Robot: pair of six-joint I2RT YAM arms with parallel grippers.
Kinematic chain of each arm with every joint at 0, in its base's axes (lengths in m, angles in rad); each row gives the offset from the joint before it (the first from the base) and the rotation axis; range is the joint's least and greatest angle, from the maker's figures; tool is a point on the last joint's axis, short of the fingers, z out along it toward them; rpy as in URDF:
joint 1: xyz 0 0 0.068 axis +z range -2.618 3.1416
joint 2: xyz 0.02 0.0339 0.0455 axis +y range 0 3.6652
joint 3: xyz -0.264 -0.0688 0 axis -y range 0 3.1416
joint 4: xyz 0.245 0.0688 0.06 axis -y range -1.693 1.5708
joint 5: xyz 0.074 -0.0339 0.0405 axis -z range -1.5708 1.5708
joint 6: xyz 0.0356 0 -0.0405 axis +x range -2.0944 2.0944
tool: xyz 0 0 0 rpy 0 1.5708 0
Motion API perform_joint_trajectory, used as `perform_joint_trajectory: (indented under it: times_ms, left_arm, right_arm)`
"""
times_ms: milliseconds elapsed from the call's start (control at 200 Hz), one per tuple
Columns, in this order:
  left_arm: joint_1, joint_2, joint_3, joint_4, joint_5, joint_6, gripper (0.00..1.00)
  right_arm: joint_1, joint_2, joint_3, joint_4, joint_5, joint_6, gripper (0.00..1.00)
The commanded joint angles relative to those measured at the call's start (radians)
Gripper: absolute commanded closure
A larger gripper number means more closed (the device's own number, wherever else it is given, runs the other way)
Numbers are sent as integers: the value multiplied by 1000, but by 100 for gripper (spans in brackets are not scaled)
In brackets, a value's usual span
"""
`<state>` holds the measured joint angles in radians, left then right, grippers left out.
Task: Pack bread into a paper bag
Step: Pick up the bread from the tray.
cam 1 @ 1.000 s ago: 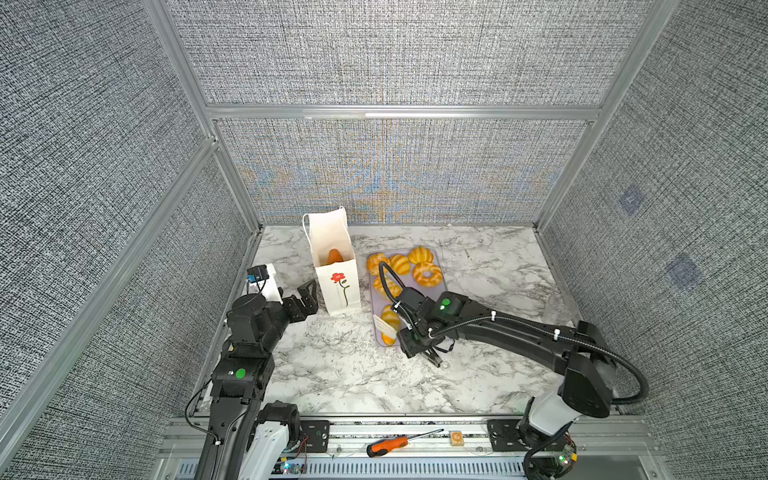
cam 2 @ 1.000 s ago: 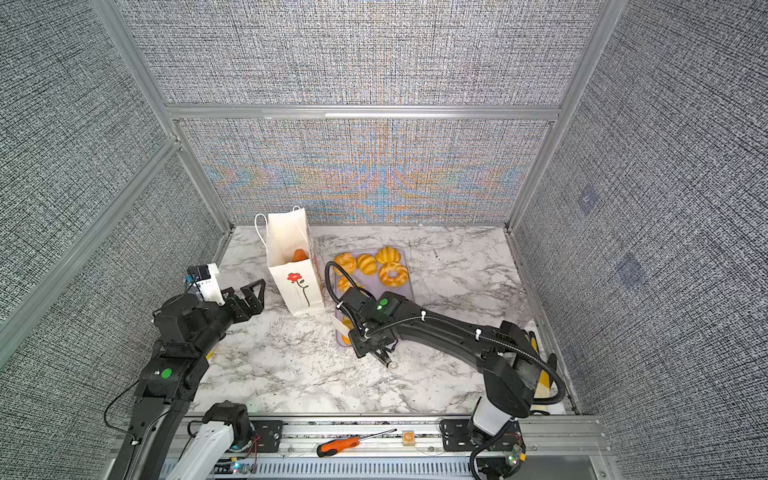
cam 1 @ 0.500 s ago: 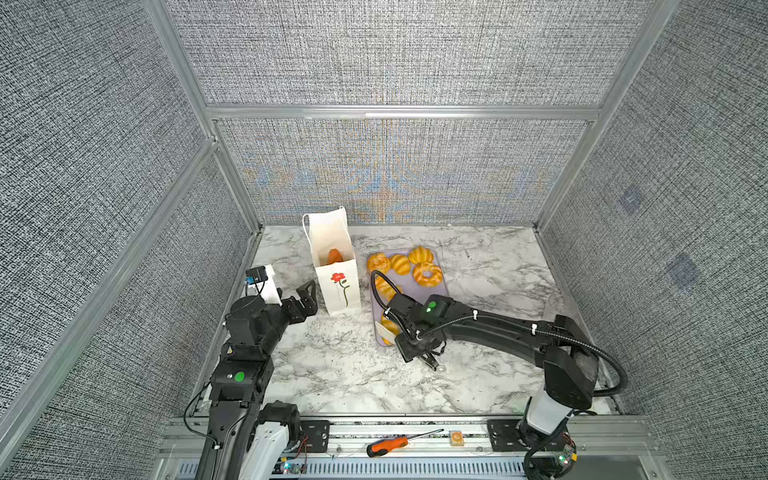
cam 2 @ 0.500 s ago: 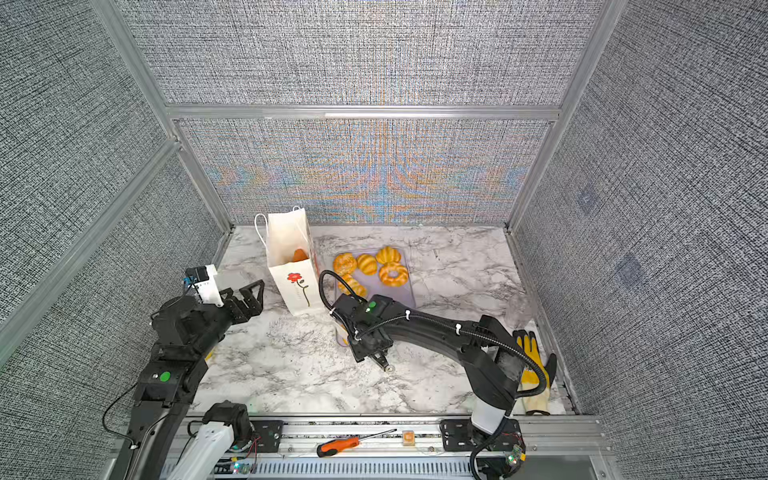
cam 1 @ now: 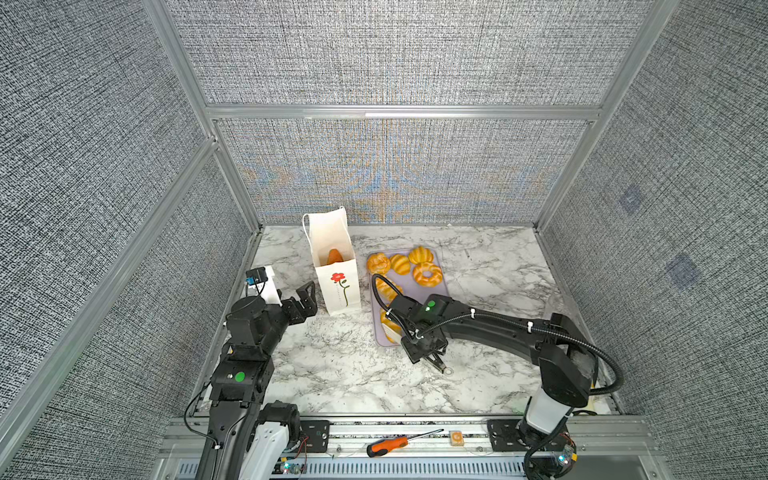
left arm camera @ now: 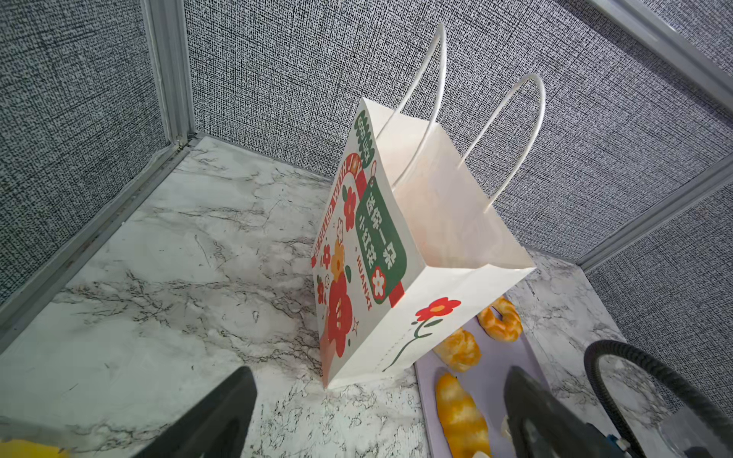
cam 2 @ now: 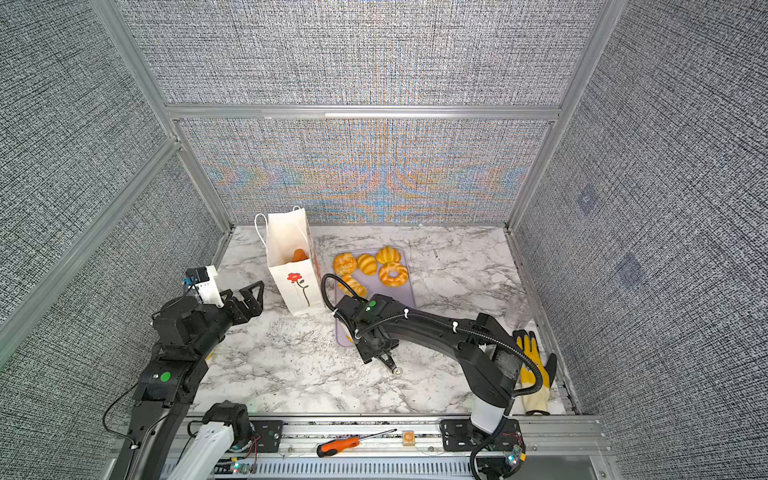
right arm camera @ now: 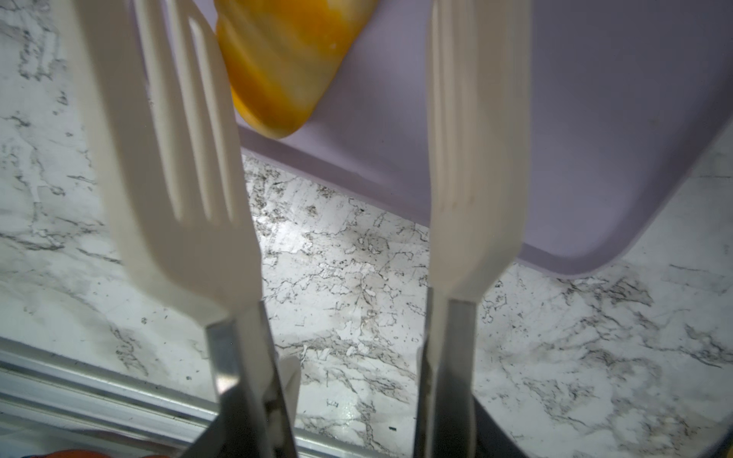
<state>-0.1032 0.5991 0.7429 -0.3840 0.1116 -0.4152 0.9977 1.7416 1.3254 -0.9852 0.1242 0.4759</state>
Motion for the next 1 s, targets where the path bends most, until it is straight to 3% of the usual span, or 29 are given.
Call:
perform_joint_trajectory:
  times_ms: [0,485,996]
  left_arm:
    - [-1,-7,1,2,-9,8,1]
    - [-1,-18,-8,-3,-11,-2,1]
    - [-1,-10,-10,-8,-11,-7,1]
  right_arm:
    - [-10,-19,0,-46,34,-27,42]
    - [-34,-83,14,-52,42,-67,42]
    - [-13,19,39,-5,3,-22,40]
